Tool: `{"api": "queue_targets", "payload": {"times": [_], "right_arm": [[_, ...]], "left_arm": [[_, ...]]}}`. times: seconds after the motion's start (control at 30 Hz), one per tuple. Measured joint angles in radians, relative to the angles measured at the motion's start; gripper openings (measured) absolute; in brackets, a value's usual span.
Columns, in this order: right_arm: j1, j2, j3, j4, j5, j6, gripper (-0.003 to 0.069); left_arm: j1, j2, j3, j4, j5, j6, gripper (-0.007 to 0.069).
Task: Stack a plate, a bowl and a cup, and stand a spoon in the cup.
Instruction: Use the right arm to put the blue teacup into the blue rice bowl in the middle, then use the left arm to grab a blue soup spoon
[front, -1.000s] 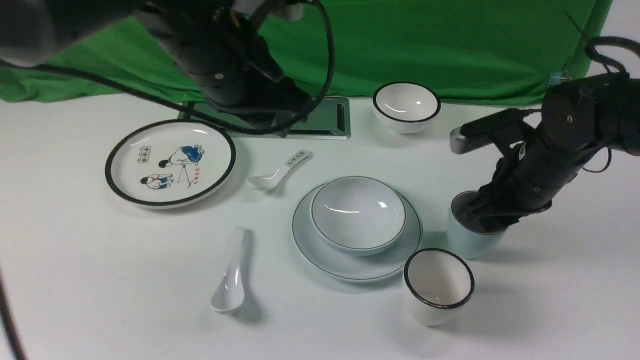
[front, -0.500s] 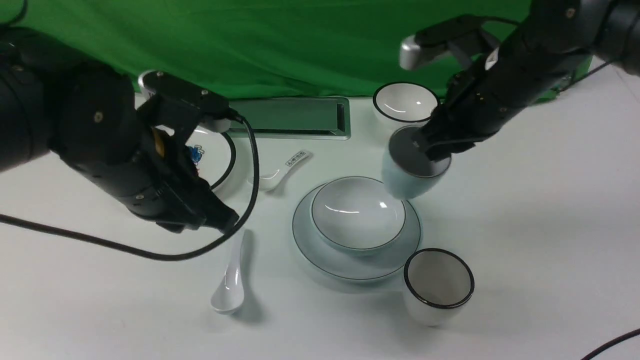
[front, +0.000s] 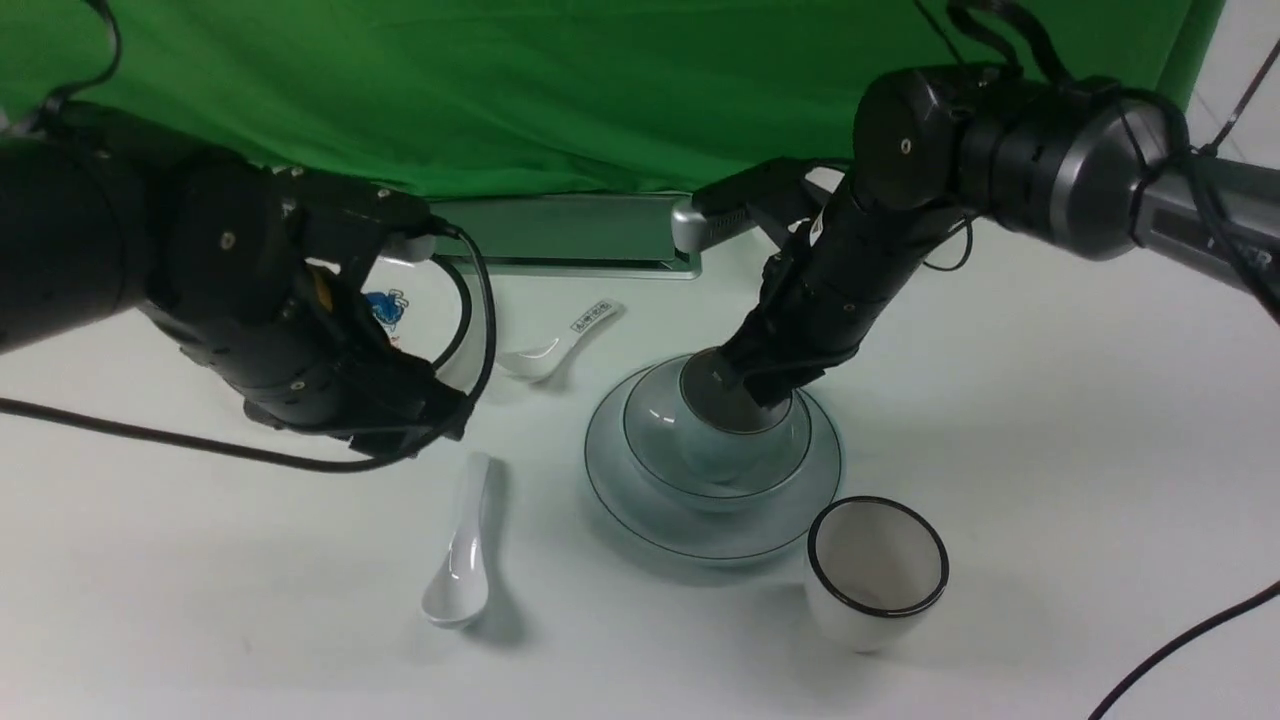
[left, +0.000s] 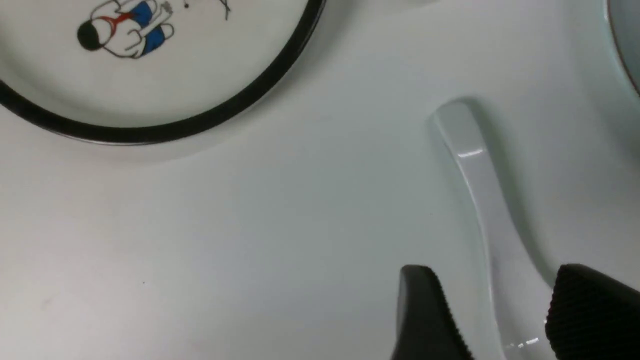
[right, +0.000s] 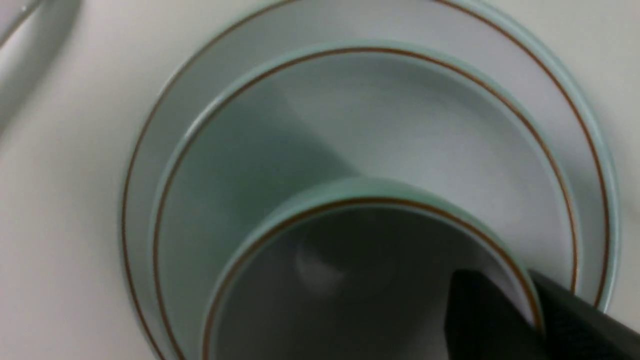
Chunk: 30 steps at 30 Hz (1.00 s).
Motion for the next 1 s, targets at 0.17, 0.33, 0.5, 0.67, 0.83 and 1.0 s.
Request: {"api": "queue_targets", "payload": {"times": [0.17,0.33,0.5,0.67,0.83,1.0], "right_arm": [[0.0,0.007,-0.007,0.001,0.001,0.002,0.0183],[0.0,0.013,-0.106,-0.014,0.142,-0.004,0.037],[0.0,0.005,-0.247,-0.042,0.289,-0.026,0.0414],[0.0,-0.085,-0.29,-0.071,0.318,-0.026,0.0398],[-0.001,-0.196,-0.282,-0.129,0.322,-0.026,0.0366],[-0.001,-0.342,-0.204,-0.183,0.323,-0.026,0.0328]], "left_arm": [[0.005,0.081,0.0,-0.088,-0.068,0.035,0.0401],[0.005,0.169,0.0,-0.229,-0.123,0.115,0.0409],[0.002,0.231,0.0,-0.278,-0.147,0.146,0.0407],[-0.003,0.293,-0.01,-0.276,-0.169,0.156,0.0288],[-0.002,0.292,-0.023,-0.266,-0.164,0.161,0.0071],[-0.018,0.198,-0.081,-0.261,-0.147,0.193,0.0075]]}}
